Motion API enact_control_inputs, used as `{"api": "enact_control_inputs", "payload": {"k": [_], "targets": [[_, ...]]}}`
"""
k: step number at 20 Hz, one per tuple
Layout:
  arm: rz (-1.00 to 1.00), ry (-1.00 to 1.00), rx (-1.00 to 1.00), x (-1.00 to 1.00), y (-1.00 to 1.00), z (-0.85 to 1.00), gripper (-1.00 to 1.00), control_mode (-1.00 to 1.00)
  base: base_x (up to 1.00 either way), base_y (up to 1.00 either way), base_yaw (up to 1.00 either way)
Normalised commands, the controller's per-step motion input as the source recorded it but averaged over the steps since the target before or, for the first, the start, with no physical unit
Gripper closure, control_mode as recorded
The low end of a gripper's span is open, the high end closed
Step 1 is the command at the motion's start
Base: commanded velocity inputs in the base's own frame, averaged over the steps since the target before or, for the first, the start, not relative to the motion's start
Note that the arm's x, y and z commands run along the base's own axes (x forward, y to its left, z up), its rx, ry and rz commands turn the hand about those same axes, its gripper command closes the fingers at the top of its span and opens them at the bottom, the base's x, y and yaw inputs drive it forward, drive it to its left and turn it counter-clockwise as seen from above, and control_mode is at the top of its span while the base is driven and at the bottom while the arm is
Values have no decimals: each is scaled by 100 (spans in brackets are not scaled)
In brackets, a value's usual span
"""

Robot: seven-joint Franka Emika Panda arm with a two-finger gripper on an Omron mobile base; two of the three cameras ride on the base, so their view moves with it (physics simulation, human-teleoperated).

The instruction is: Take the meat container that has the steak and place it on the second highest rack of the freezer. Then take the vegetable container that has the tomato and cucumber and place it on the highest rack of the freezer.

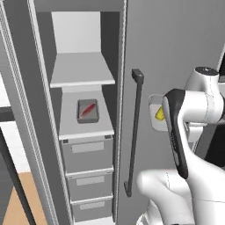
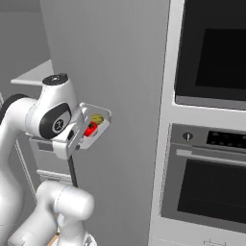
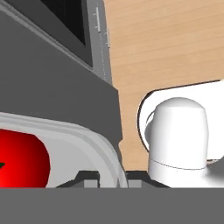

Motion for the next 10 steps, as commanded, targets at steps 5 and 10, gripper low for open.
{"api": "enact_control_inputs", "payload": {"k": [5,10], "targets": [[0,0,0,0,0,0,100,100,1,62,-5],[0,0,0,0,0,0,100,100,15,35,-1]]}}
